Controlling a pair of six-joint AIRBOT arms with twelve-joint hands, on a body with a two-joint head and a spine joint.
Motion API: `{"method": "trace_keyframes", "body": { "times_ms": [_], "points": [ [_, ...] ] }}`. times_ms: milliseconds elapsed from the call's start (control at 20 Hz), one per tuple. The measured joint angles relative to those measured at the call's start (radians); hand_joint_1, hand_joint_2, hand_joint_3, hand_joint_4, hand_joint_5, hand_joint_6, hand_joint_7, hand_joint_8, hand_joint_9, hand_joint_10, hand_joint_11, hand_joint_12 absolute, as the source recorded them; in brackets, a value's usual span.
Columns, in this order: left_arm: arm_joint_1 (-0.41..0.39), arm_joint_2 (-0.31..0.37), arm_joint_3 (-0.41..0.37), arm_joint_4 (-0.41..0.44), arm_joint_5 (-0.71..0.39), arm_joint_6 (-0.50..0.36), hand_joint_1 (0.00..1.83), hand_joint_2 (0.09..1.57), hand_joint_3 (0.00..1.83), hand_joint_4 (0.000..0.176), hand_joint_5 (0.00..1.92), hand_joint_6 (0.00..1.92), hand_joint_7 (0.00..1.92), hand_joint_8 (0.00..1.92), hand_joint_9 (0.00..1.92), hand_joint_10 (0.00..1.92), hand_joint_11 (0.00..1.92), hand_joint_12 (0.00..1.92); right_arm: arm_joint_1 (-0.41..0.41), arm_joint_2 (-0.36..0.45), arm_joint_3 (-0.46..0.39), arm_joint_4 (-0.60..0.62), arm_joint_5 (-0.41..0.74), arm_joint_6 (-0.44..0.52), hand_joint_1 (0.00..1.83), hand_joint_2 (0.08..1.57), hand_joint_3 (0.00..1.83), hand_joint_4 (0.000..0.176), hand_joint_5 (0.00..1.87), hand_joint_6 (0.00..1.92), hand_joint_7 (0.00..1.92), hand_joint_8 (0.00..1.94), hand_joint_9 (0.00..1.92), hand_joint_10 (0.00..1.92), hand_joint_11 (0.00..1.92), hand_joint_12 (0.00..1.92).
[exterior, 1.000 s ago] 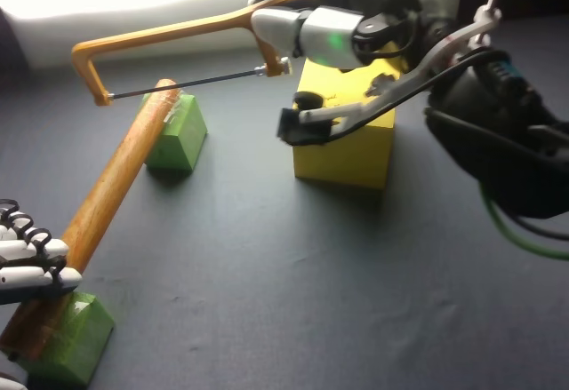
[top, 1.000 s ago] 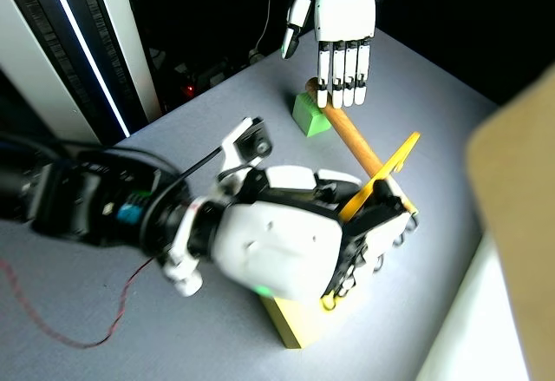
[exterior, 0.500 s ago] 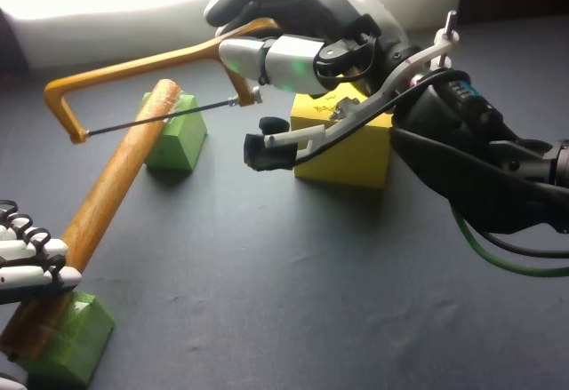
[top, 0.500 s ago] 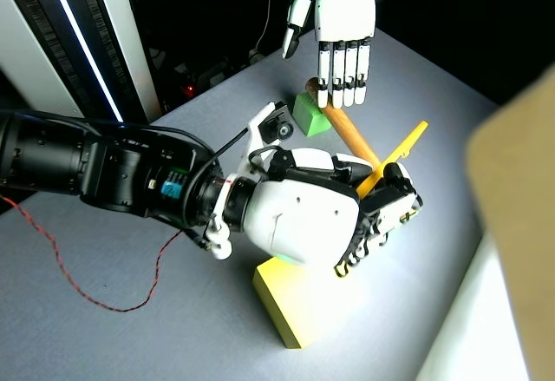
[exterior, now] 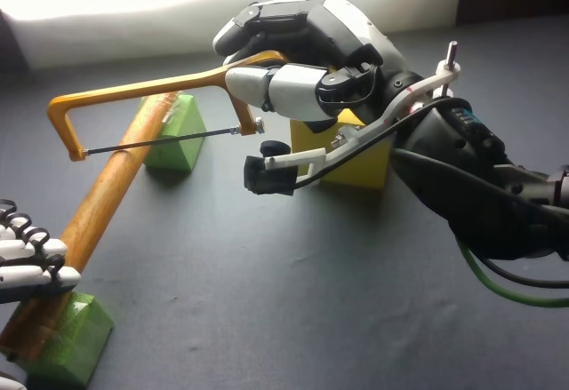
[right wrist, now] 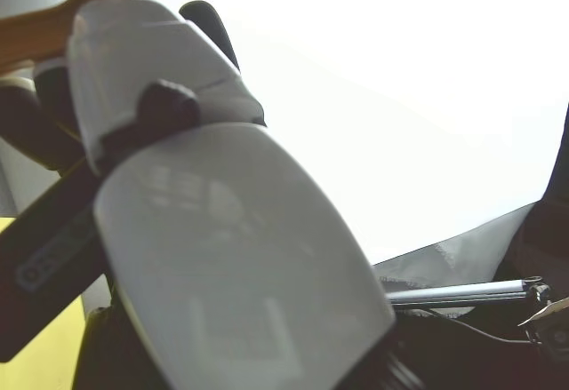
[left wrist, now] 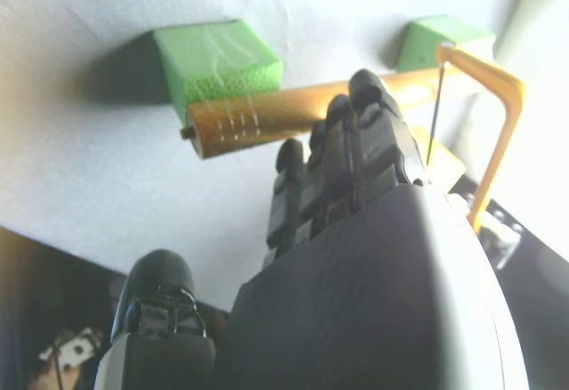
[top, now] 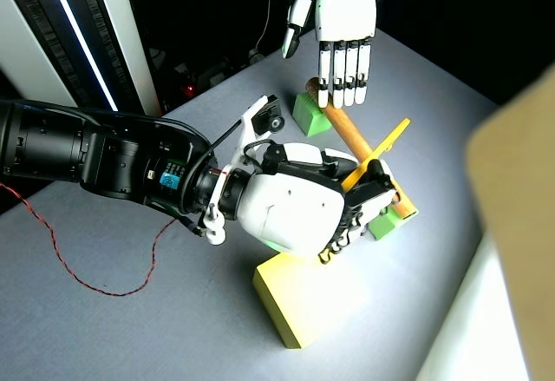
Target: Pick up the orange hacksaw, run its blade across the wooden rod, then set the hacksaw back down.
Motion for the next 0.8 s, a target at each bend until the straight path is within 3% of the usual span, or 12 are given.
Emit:
{"method": "trace_keyframes", "body": {
  "times_ms": [200,400,600,750,800],
  "points": [
    [0.0,0.0,0.0,0.0,0.0,0.0,0.01,1.23,0.0,0.0,0.09,0.0,0.06,0.0,0.04,0.0,0.0,0.19,0.0,-0.035,0.0,0.037,0.016,-0.03,1.38,1.11,0.0,0.0,0.86,0.96,1.01,0.93,0.99,1.25,0.84,1.29],
    [0.0,0.0,0.0,0.0,0.001,0.0,0.0,1.23,0.0,0.0,0.08,0.0,0.05,0.0,0.04,0.0,0.0,0.18,0.0,-0.076,0.0,0.088,0.037,-0.061,1.37,1.15,0.0,0.0,0.79,1.08,0.93,1.04,0.92,1.32,0.83,1.31],
    [0.0,0.0,0.0,0.0,0.003,0.0,0.0,1.23,0.0,0.0,0.08,0.0,0.06,0.0,0.04,0.0,0.0,0.22,0.001,-0.129,0.009,0.153,0.071,-0.095,1.37,1.15,0.0,0.0,0.79,1.07,0.94,1.04,0.92,1.31,0.83,1.31],
    [0.0,0.0,0.0,0.0,0.003,-0.003,0.0,1.23,0.0,0.0,0.08,0.0,0.04,0.0,0.01,0.0,0.0,0.18,0.01,-0.164,0.021,0.161,0.076,-0.102,1.38,1.11,0.0,0.0,0.87,0.94,1.01,0.94,1.0,1.24,0.84,1.29],
    [-0.001,0.0,0.0,0.0,0.003,-0.003,0.03,1.23,0.0,0.0,0.09,0.0,0.05,0.0,0.03,0.0,0.0,0.2,0.014,-0.171,0.021,0.161,0.075,-0.105,1.37,1.13,0.0,0.0,0.82,1.03,0.96,0.99,0.94,1.28,0.83,1.28]
  ]
}}
